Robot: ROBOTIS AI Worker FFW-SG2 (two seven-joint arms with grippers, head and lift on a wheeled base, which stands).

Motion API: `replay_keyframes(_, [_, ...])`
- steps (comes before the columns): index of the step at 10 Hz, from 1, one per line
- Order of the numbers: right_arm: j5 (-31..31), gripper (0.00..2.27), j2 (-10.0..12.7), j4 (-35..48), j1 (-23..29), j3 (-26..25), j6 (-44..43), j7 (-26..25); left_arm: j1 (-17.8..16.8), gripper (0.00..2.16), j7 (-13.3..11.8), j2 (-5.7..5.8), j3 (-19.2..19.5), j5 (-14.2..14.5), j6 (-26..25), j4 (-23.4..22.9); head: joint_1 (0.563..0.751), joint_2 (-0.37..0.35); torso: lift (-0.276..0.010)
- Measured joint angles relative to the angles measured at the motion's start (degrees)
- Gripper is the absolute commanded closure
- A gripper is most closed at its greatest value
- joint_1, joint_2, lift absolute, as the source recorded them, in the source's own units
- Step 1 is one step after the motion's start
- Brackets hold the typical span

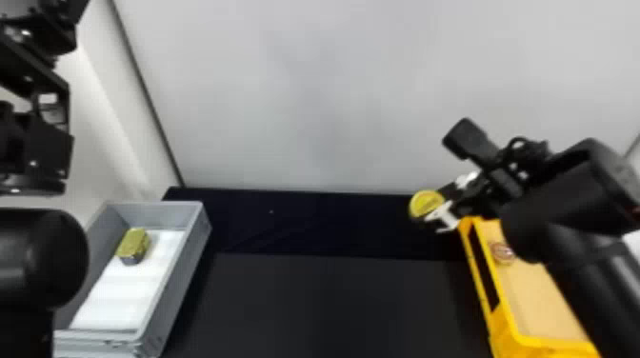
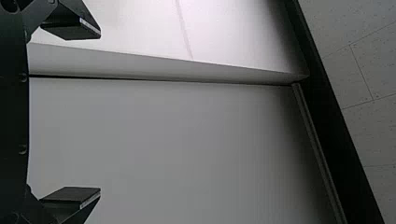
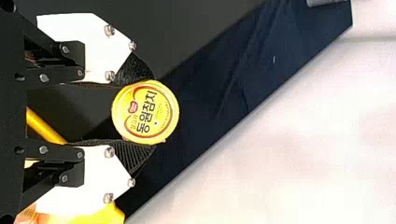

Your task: Pick up the round yellow can and place it in the yellow rectangular box

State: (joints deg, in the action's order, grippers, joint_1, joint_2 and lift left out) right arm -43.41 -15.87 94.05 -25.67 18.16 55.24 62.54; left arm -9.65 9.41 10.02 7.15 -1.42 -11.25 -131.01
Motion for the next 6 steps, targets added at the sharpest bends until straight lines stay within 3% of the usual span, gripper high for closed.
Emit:
replay_keyframes(3, [-2.8, 0.75, -3.8, 1.9, -1.2, -4.5, 0.5, -0.5, -0.2, 0.10, 0.0, 0.64, 0.1, -0.1, -1.1, -0.6, 0.663, 0.054, -0.002])
replay_keyframes(6, [-5.6, 0.75, -5.9, 4.6, -0.2, -9.6, 1.8, -1.2, -0.5, 0.10, -0.2, 1.00, 0.1, -0.2, -1.8, -0.8, 0.663, 0.054, -0.002])
